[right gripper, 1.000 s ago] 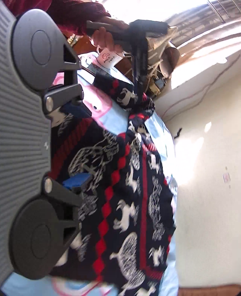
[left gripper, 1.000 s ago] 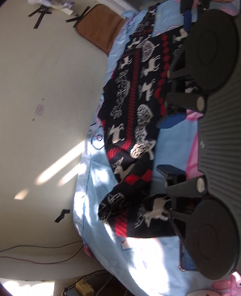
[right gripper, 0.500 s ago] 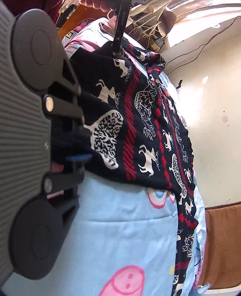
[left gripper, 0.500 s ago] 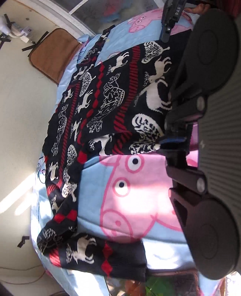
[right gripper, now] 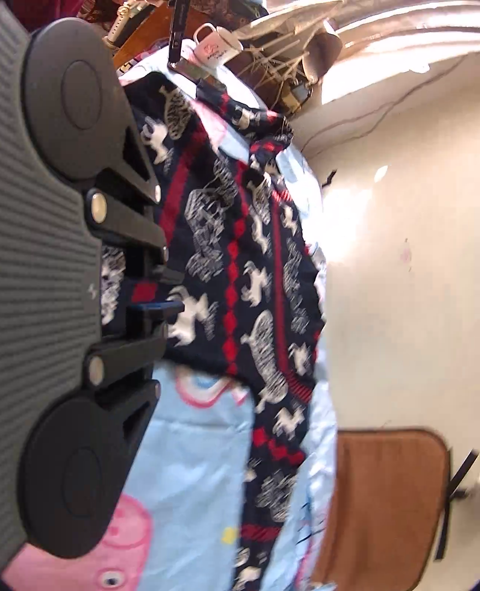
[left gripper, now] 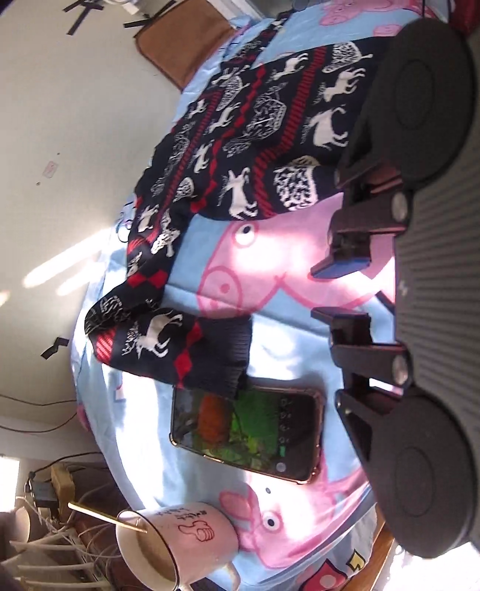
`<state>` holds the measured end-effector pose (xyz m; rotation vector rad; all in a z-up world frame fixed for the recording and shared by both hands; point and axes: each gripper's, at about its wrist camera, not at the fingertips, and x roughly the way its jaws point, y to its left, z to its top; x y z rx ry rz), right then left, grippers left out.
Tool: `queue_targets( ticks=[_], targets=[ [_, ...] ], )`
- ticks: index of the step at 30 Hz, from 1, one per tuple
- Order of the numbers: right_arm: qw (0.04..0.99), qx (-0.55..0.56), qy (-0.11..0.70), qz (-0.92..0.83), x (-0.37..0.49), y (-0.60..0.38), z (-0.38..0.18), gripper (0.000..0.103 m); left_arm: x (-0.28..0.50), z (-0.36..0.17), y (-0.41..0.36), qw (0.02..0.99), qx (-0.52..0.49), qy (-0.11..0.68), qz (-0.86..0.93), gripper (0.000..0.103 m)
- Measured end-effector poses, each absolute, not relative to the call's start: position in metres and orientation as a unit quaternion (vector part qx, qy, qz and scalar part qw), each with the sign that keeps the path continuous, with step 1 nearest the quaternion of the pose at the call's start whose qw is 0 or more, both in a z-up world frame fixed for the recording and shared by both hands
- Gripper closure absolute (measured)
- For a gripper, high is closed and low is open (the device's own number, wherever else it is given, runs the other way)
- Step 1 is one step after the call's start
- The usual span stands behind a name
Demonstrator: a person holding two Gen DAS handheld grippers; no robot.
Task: Fold small clothes
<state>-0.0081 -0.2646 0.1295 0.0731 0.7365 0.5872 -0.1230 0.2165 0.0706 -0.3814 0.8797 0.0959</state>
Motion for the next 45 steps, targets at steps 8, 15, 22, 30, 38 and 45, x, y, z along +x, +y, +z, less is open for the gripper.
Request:
queue_targets(
  ticks=[8, 15, 22, 30, 38, 45],
  targets=[
    [0.804, -0.054, 0.318, 0.499, 0.038, -0.024, 0.141, 0.051, -0.137, 0.064, 0.220, 0.908, -0.184, 0.377, 0.009, 0.080],
    [0.784, -0.066, 0.415, 0.457, 0.109, 0.193, 0.105, 0.034, -0.143, 0.048, 0.227, 0.911, -0.199, 0.362, -0.001, 0.080],
    [0.784, -0.123, 0.471, 0.385, 0.143, 0.261, 0.059, 0.061, -0.145, 0.042, 0.244, 0.909, -0.224, 0.351, -0.016, 0.080],
    [0.765, 0.007, 0.435, 0.475, 0.163, 0.200, 0.147, 0.088, -0.130, 0.050, 0.245, 0.913, -0.251, 0.322, -0.030, 0.080],
    [0.831, 0.118, 0.389, 0.379, 0.231, 0.027, 0.202, 0.088, -0.102, 0.056, 0.201, 0.913, -0.229, 0.329, -0.080, 0.065],
    [0.819, 0.261, 0.410, 0.306, 0.257, -0.139, 0.137, 0.074, -0.059, 0.072, 0.174, 0.921, -0.167, 0.340, -0.090, 0.061]
  ],
)
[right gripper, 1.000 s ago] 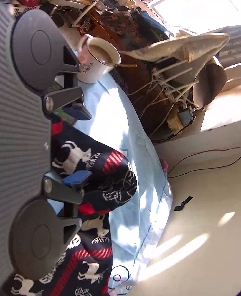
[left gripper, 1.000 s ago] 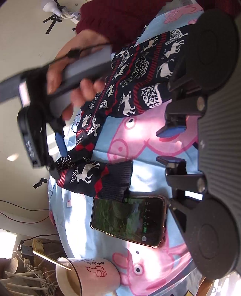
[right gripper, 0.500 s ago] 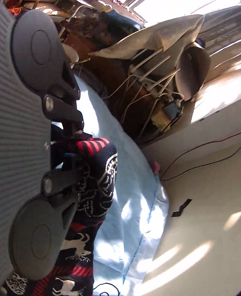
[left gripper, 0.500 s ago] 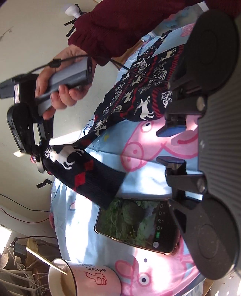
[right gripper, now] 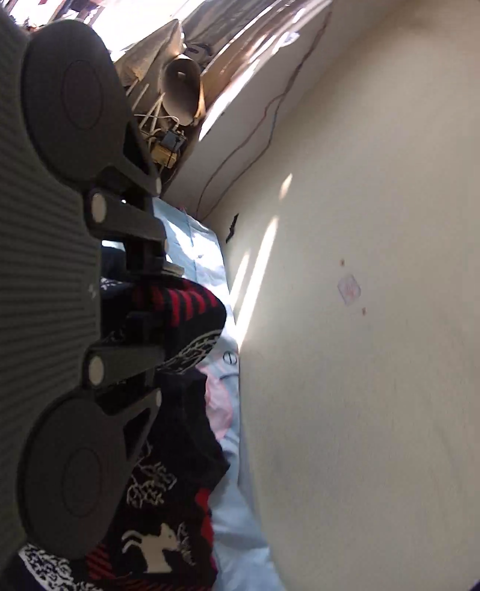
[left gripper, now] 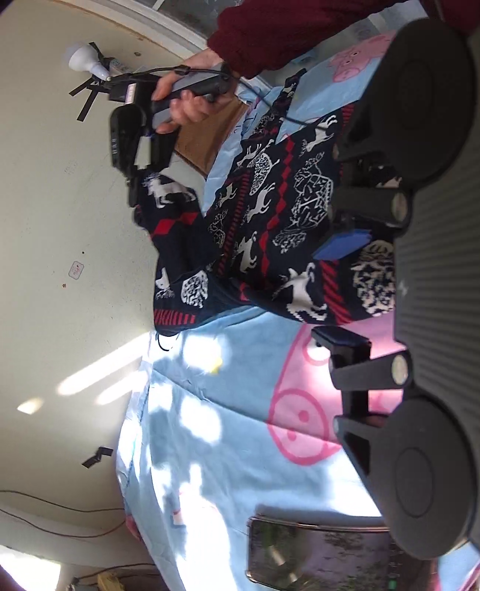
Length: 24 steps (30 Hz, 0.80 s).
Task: Fold small clothes
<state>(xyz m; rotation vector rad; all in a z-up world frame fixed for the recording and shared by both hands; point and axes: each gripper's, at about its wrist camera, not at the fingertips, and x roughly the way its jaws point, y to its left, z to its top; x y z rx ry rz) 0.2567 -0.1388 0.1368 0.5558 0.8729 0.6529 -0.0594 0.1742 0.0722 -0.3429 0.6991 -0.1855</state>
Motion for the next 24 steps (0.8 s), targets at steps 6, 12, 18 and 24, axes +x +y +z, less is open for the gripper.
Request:
queue_targets(
  ticks=[6, 12, 18, 24],
  targets=[
    [0.798, 0.318, 0.467, 0.208, 0.238, -0.240, 0.068, 0.041, 0.044, 0.082, 0.178, 0.914, -0.165, 0.362, -0.074, 0.060],
    [0.862, 0.205, 0.406, 0.224, 0.187, -0.245, 0.089, 0.041, 0.164, 0.053, 0.157, 0.899, -0.154, 0.407, -0.054, 0.060],
    [0.860, 0.017, 0.378, 0.342, 0.150, -0.145, 0.083, 0.042, 0.224, 0.016, 0.132, 0.887, -0.136, 0.441, -0.034, 0.062],
    [0.850, -0.099, 0.376, 0.356, 0.148, -0.090, 0.041, 0.072, 0.227, 0.020, 0.121, 0.902, -0.092, 0.421, -0.016, 0.093]
  ],
)
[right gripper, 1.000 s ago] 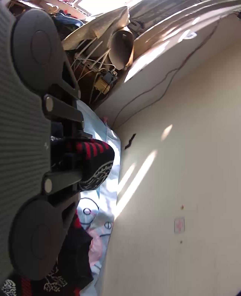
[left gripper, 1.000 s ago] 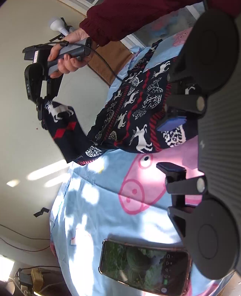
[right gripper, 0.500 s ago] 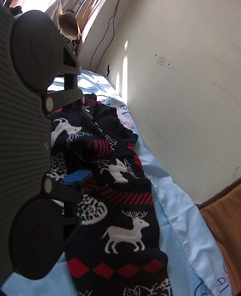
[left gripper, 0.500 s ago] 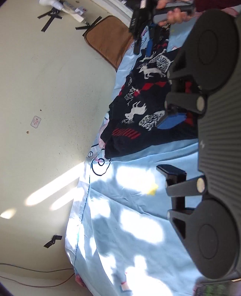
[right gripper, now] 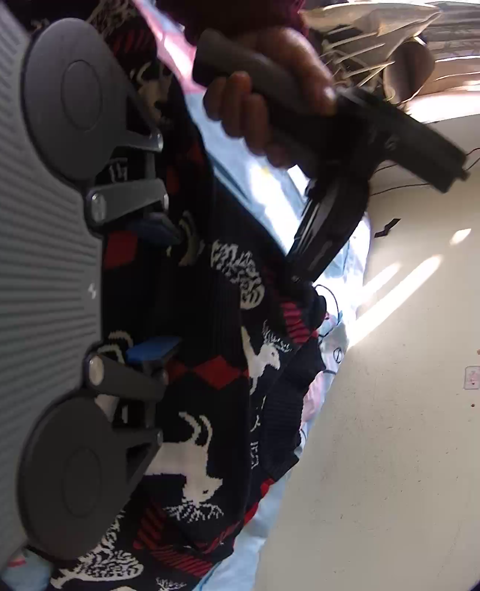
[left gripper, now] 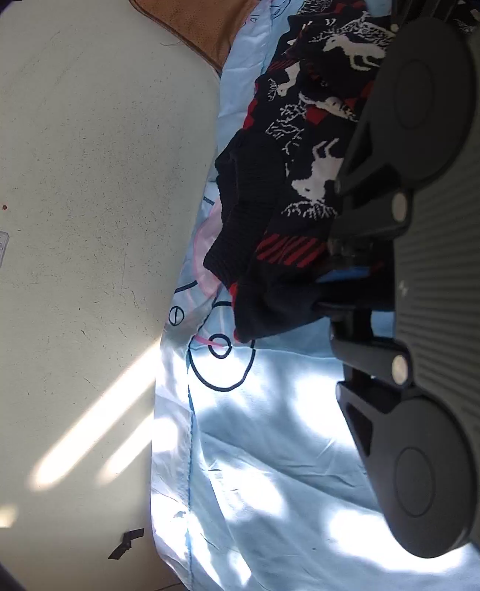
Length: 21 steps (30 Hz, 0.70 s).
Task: Fold small clothes
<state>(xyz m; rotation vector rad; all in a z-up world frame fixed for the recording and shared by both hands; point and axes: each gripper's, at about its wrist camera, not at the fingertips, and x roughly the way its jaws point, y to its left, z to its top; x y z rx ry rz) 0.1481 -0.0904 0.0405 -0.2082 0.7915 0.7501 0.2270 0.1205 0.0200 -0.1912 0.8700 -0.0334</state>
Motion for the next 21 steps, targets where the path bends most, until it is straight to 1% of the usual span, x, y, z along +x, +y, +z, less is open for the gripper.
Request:
queue_targets(
  ticks=[1, 2, 3, 6, 8, 10, 11, 12, 13, 15, 16, 17, 18, 21],
  targets=[
    [0.854, -0.092, 0.378, 0.345, 0.153, -0.094, 0.040, 0.085, 0.224, 0.024, 0.125, 0.907, -0.097, 0.410, -0.014, 0.093],
    [0.856, -0.070, 0.379, 0.345, 0.158, -0.104, 0.044, 0.095, 0.220, 0.029, 0.133, 0.911, -0.107, 0.398, -0.015, 0.093],
    [0.863, -0.030, 0.368, 0.344, 0.162, -0.120, 0.055, 0.095, 0.215, 0.034, 0.141, 0.914, -0.124, 0.387, -0.018, 0.093],
    [0.906, 0.041, 0.291, 0.303, 0.156, -0.175, 0.098, 0.096, 0.208, 0.043, 0.168, 0.911, -0.186, 0.367, -0.029, 0.093],
    [0.922, 0.099, 0.260, 0.269, 0.156, -0.218, 0.115, 0.096, 0.208, 0.038, 0.173, 0.907, -0.202, 0.369, -0.032, 0.093],
    [0.936, 0.131, 0.246, 0.215, 0.154, -0.258, 0.118, 0.095, 0.210, 0.026, 0.176, 0.902, -0.212, 0.375, -0.027, 0.093],
    [0.940, 0.142, 0.248, 0.188, 0.154, -0.276, 0.113, 0.095, 0.211, 0.020, 0.176, 0.898, -0.215, 0.383, -0.024, 0.092],
    [0.940, 0.151, 0.264, 0.151, 0.155, -0.293, 0.103, 0.091, 0.213, 0.010, 0.174, 0.892, -0.208, 0.400, -0.012, 0.089],
    [0.940, 0.152, 0.285, 0.112, 0.158, -0.307, 0.092, 0.091, 0.214, 0.004, 0.172, 0.890, -0.201, 0.409, -0.003, 0.088],
    [0.932, 0.155, 0.325, 0.034, 0.158, -0.334, 0.070, 0.090, 0.210, 0.008, 0.171, 0.896, -0.193, 0.401, -0.003, 0.084],
    [0.927, 0.166, 0.336, 0.010, 0.154, -0.348, 0.063, 0.089, 0.207, 0.014, 0.171, 0.901, -0.186, 0.392, 0.001, 0.084],
    [0.925, 0.179, 0.335, -0.005, 0.151, -0.357, 0.060, 0.087, 0.205, 0.021, 0.170, 0.908, -0.176, 0.380, 0.004, 0.086],
    [0.925, 0.195, 0.326, -0.020, 0.145, -0.367, 0.059, 0.082, 0.204, 0.029, 0.169, 0.914, -0.166, 0.370, 0.003, 0.084],
    [0.933, 0.189, 0.306, 0.013, 0.146, -0.356, 0.070, 0.079, 0.209, 0.043, 0.159, 0.921, -0.141, 0.363, -0.010, 0.083]
  ],
)
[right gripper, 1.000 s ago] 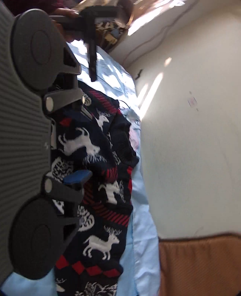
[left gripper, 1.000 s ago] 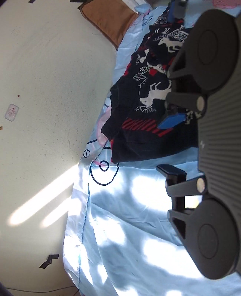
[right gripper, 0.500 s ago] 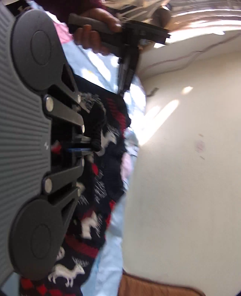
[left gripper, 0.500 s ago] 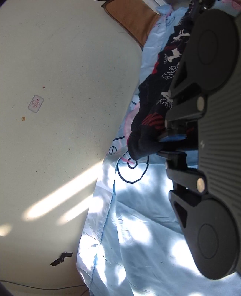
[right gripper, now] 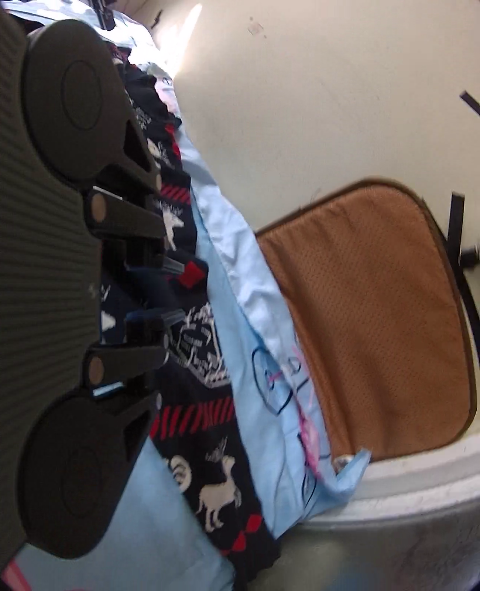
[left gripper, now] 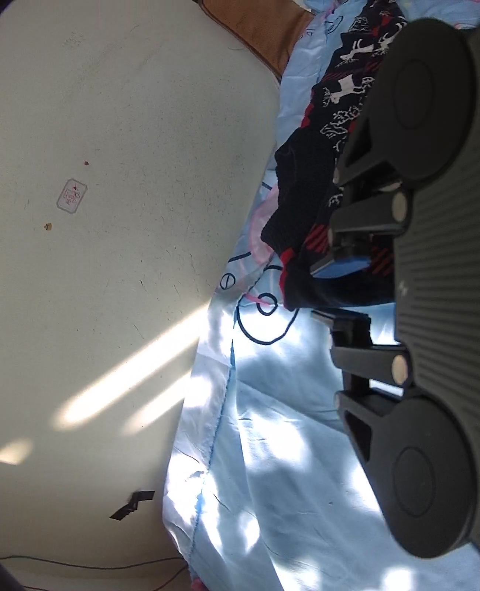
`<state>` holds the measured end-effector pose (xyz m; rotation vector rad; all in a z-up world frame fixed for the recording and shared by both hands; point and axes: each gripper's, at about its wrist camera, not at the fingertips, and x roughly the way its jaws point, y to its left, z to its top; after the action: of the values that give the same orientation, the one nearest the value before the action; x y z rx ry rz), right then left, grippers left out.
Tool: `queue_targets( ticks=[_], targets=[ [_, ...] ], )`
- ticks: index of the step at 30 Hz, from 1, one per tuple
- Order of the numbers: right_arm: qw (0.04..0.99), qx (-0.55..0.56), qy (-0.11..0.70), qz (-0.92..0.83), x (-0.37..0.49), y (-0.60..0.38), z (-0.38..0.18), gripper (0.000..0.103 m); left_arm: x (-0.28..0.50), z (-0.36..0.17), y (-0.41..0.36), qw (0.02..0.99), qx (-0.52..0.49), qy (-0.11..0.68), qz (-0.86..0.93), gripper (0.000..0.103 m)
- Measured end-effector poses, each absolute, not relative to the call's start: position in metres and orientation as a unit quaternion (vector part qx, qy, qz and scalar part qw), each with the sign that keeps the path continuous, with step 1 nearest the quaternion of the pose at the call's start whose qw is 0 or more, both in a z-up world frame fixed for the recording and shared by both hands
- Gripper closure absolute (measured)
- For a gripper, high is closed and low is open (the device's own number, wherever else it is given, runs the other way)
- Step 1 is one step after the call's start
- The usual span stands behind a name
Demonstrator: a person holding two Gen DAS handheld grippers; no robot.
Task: Fold small clothes
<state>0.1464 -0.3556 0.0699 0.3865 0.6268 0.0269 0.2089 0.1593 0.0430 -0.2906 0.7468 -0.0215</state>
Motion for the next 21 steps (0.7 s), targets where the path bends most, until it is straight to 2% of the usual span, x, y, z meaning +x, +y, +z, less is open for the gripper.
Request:
queue_targets(
  ticks=[2, 3, 5, 7, 8, 9, 10, 12, 17, 19, 21],
  targets=[
    [0.934, 0.156, 0.312, 0.073, 0.161, -0.324, 0.075, 0.074, 0.216, 0.046, 0.143, 0.925, -0.106, 0.365, -0.021, 0.078],
    [0.931, 0.131, 0.321, 0.115, 0.170, -0.303, 0.078, 0.066, 0.220, 0.046, 0.135, 0.925, -0.088, 0.368, -0.026, 0.070],
    [0.921, 0.085, 0.340, 0.172, 0.186, -0.265, 0.076, 0.052, 0.226, 0.040, 0.118, 0.923, -0.048, 0.379, -0.037, 0.061],
    [0.911, 0.023, 0.357, 0.204, 0.203, -0.228, 0.065, 0.049, 0.233, 0.028, 0.104, 0.913, -0.022, 0.407, -0.033, 0.064],
    [0.908, 0.004, 0.366, 0.205, 0.210, -0.218, 0.059, 0.049, 0.236, 0.022, 0.100, 0.909, -0.012, 0.415, -0.027, 0.079],
    [0.899, -0.013, 0.385, 0.208, 0.218, -0.209, 0.049, 0.051, 0.236, 0.019, 0.097, 0.911, -0.002, 0.412, -0.019, 0.086],
    [0.889, -0.028, 0.405, 0.212, 0.224, -0.202, 0.040, 0.060, 0.233, 0.018, 0.097, 0.915, 0.005, 0.403, -0.015, 0.091],
    [0.890, -0.062, 0.389, 0.230, 0.217, -0.192, 0.039, 0.095, 0.229, 0.023, 0.105, 0.918, -0.018, 0.395, -0.019, 0.094],
    [0.917, -0.040, 0.311, 0.246, 0.216, -0.178, 0.074, 0.096, 0.217, 0.046, 0.152, 0.933, -0.110, 0.342, 0.012, 0.095],
    [0.921, -0.025, 0.300, 0.249, 0.229, -0.167, 0.079, 0.095, 0.223, 0.042, 0.171, 0.925, -0.148, 0.350, 0.025, 0.095],
    [0.915, -0.024, 0.317, 0.249, 0.248, -0.149, 0.067, 0.092, 0.234, 0.029, 0.175, 0.919, -0.133, 0.369, 0.048, 0.095]
  ],
)
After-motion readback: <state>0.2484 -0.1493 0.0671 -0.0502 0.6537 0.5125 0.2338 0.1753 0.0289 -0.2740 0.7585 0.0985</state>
